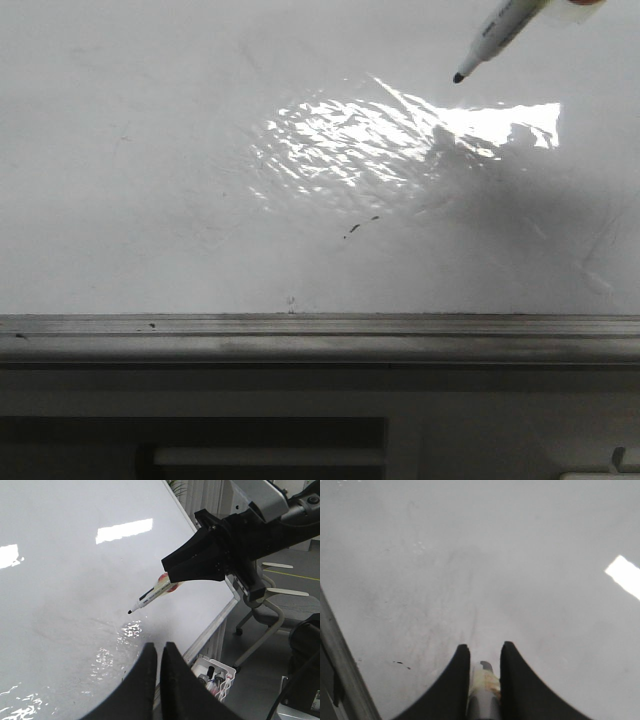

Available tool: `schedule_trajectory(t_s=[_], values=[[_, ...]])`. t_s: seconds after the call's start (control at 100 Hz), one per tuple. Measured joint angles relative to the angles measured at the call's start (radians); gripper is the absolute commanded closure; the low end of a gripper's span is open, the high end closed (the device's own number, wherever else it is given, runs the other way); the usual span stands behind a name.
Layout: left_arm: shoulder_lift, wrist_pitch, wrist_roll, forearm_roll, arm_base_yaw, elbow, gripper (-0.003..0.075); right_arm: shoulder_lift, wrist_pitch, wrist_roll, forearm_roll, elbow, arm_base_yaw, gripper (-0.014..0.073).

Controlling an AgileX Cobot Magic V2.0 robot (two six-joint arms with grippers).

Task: Write number 9 on whiteboard

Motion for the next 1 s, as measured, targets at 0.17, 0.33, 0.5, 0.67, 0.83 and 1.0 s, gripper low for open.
schedule_trajectory(t_s=[0.17,0.33,0.5,0.67,0.83,1.0], values=[[0.000,-0.002,-0.002,0.000,0.000,0.000,0.0741,0.003,-0.044,0.048,-0.004,0.000,-0.075,0.0634],[0.000,-0.002,-0.002,0.000,0.000,0.000,0.0741,0.017,-0.056,0.055,0.002,0.000,-0.084,0.0634],[0.000,-0.002,-0.002,0.000,0.000,0.004,0.0741,0.062,-0.063,0.057,0.009,0.000,-0.084,0.0634],[0.000,-0.004,-0.002,0.000,0.000,0.017,0.0741,0.090,-0.091,0.059,0.013,0.000,-0.084,0.0634],[0.000,-0.004,-0.002,0.000,0.000,0.021,0.0741,0.109,-0.127,0.059,0.036,0.000,-0.084,0.0634],[0.000,-0.005,-0.002,0.000,0.000,0.021,0.0741,0.114,-0.100,0.061,0.055,0.000,-0.084,0.0636]])
